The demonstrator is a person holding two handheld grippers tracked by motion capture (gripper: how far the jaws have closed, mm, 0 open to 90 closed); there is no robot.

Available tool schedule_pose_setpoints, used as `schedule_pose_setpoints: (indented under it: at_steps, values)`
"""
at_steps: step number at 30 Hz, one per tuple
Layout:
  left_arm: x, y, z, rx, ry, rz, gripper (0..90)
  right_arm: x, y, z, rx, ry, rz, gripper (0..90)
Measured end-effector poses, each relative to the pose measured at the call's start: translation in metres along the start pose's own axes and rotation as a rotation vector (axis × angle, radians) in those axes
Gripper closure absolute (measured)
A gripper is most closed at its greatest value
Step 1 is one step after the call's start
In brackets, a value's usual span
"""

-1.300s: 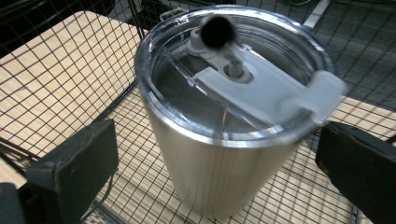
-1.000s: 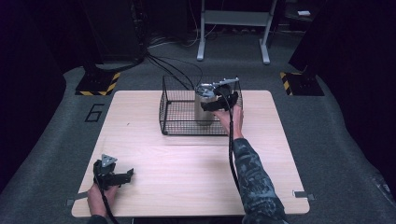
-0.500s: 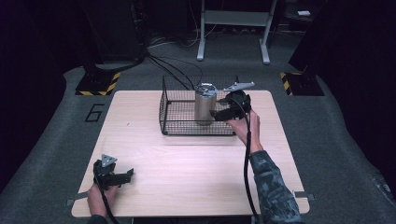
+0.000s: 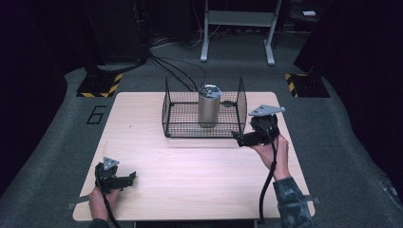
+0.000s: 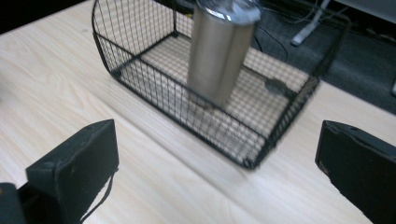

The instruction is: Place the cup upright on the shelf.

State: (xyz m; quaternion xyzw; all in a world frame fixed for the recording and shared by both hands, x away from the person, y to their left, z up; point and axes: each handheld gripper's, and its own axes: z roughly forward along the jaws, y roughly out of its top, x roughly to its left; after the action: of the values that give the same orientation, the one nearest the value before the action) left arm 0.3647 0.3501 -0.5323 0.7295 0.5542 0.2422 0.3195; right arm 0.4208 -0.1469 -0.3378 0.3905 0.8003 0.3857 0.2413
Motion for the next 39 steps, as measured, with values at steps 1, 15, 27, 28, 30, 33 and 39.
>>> schedule_pose_setpoints:
  at_steps: [1, 15, 27, 28, 30, 33, 39]
  values:
    - [0.000, 0.000, 0.000, 0.001, 0.000, -0.002, 4.5, -0.001, -0.007, -0.003, 0.000, -0.009, 0.009, 0.0]
    - [0.000, 0.000, 0.000, 0.001, 0.000, -0.001, 4.6, -0.020, -0.109, -0.022, 0.060, -0.093, 0.131, 0.0]
    - [0.000, 0.000, 0.000, 0.005, -0.004, -0.001, 4.5, -0.038, -0.195, 0.001, 0.153, -0.128, 0.277, 0.0]
    - [0.000, 0.000, 0.000, 0.007, -0.005, 0.002, 4.5, -0.039, -0.200, 0.003, 0.157, -0.134, 0.289, 0.0]
    - [0.000, 0.000, 0.000, 0.006, -0.004, 0.001, 4.5, -0.042, -0.212, 0.008, 0.169, -0.136, 0.309, 0.0]
    - [0.000, 0.000, 0.000, 0.007, -0.005, 0.001, 4.5, -0.044, -0.223, 0.014, 0.181, -0.145, 0.322, 0.0]
    - [0.000, 0.000, 0.000, 0.001, 0.000, 0.000, 4.5, -0.044, -0.228, 0.019, 0.168, -0.174, 0.273, 0.0]
